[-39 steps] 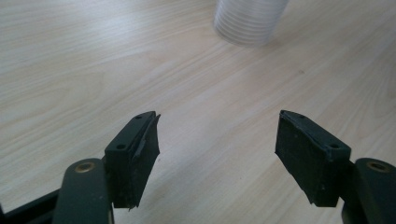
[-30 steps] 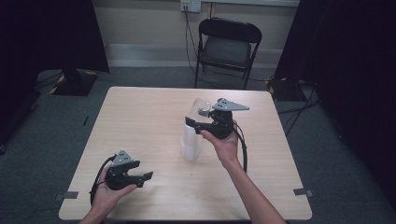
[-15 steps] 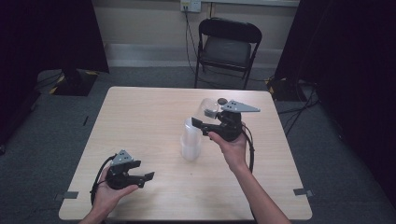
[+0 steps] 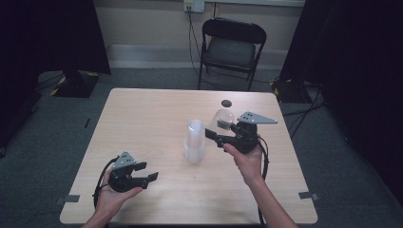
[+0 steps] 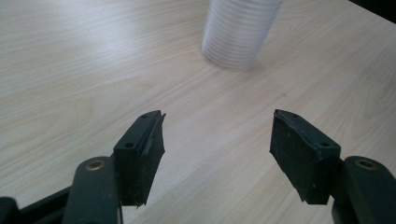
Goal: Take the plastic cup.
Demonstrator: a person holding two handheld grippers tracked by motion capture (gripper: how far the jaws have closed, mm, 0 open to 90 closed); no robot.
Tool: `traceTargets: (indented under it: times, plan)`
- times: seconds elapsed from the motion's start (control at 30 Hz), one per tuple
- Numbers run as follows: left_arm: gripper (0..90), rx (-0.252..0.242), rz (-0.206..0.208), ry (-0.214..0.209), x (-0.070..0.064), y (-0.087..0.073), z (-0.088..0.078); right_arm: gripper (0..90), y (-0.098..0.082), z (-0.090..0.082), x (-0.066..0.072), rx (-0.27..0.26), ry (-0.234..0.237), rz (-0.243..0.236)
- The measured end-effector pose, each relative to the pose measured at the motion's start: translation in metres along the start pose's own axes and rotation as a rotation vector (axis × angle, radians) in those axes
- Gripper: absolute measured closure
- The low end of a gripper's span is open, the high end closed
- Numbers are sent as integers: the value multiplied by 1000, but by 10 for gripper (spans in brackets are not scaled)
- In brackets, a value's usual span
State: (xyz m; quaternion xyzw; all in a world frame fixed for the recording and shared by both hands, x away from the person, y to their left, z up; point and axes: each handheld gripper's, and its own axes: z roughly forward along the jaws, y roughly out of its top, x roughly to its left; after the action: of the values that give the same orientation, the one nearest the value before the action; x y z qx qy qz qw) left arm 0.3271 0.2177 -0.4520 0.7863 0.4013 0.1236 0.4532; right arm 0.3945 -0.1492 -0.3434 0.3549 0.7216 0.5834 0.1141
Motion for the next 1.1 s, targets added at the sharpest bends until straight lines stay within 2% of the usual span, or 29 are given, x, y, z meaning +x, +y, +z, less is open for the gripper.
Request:
traceTargets:
  times: [0.13,0.2,0.23,0.27,0.3,0.4,0.53,0.63,0.7,0.77,0.8,0.83,0.87,0.9,0.97,1.0,1.03,1.1]
  plan:
    - [358,-12,0,7,-1,1,0,332,-8,-2,2,16,13,16]
    - [404,-13,17,-24,-2,2,2,332,-12,-2,3,23,24,26]
    - [408,-7,18,-48,-4,3,4,333,-16,-1,5,33,34,32]
    - [408,-7,18,-48,-4,3,4,333,-18,-1,5,37,40,36]
    - [417,-8,29,-68,-7,6,7,334,-20,-1,6,41,47,44]
    - [430,-18,37,-73,-10,9,10,334,-26,-1,8,54,63,50]
    - [481,-44,31,-77,-16,18,13,335,-32,-3,10,63,73,65]
    - [492,-82,58,-85,-20,28,17,335,-38,-5,10,71,64,72]
    - [516,-108,71,-95,-25,37,21,337,-43,-8,8,68,62,105]
    - [516,-116,70,-104,-28,40,24,338,-44,-9,8,68,68,114]
    - [534,-115,68,-110,-31,42,27,338,-45,-10,8,69,70,119]
    - [580,-96,83,-118,-37,46,33,339,-47,-11,8,67,78,130]
    - [585,-96,83,-118,-37,46,33,339,-48,-12,8,69,81,134]
    - [607,-92,103,-126,-43,48,40,340,-50,-12,9,71,84,137]
    - [608,-89,102,-136,-46,48,43,340,-51,-12,10,75,89,144]
    - [598,-79,116,-133,-47,48,45,340,-53,-12,11,76,98,150]
    - [577,-78,111,-154,-50,47,47,347,-55,-10,14,82,107,150]
    - [577,-88,110,-166,-51,46,47,347,-56,-9,15,92,111,148]
